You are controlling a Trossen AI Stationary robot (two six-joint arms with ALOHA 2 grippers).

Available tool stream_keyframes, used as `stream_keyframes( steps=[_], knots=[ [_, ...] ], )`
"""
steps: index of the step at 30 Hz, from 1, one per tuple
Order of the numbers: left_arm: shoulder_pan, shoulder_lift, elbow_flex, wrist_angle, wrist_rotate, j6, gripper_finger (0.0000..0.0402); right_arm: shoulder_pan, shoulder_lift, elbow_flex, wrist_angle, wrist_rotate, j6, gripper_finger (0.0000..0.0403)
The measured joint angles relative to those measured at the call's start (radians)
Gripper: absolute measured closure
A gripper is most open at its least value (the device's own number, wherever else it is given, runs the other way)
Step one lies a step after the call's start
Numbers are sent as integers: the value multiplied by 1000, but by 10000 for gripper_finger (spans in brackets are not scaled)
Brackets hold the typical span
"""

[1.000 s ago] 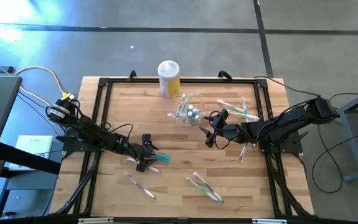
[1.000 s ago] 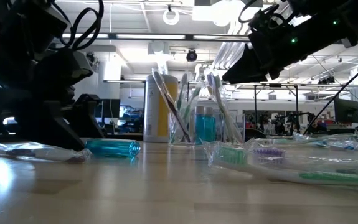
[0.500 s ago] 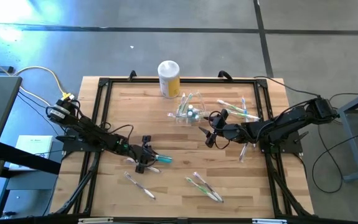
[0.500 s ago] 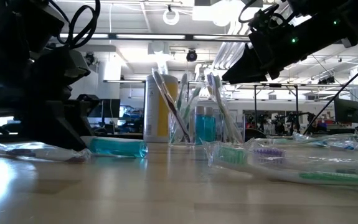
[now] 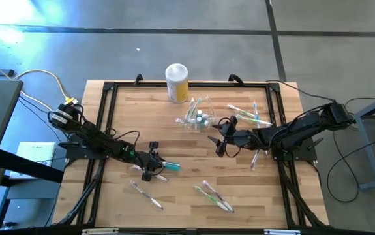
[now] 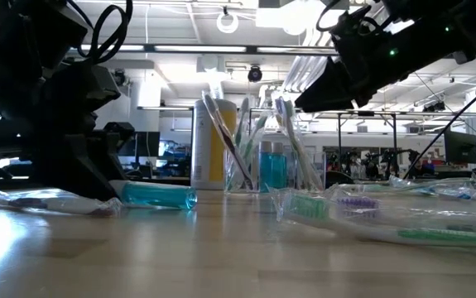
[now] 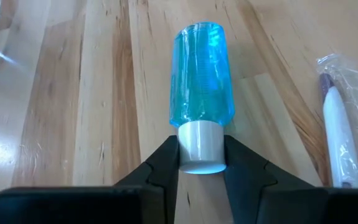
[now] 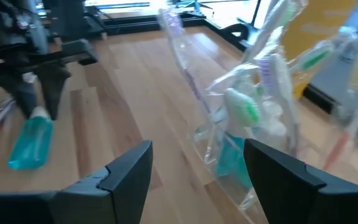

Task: Pick & Place toothbrushing station
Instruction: Put the mouthwash into the transparent organizer

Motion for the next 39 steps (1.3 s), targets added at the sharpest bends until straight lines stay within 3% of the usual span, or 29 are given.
stream_keyframes(
  steps=[7, 14, 17, 21, 25, 33, 39],
  knots=[
    [0, -1, 23, -32, -4, 17, 314, 0, 0, 0, 17, -114, 0, 158],
    [1, -2, 174, -290, -28, 103, 314, 1, 0, 0, 116, -502, -19, 158],
    [0, -1, 268, -451, -45, 161, 314, 0, 0, 0, 133, -587, 4, 158],
    [0, -1, 387, -652, -69, 212, 314, 0, 1, 0, 125, -606, 61, 158],
    [-16, -2, 473, -750, -125, 300, 314, -1, 24, 0, 123, -602, 75, 158],
    [-89, -2, 594, -769, -282, 634, 314, -22, 107, 0, 219, -618, 81, 158],
    [-94, -2, 612, -705, -304, 869, 314, -67, 160, 0, 300, -701, 155, 158]
  ],
)
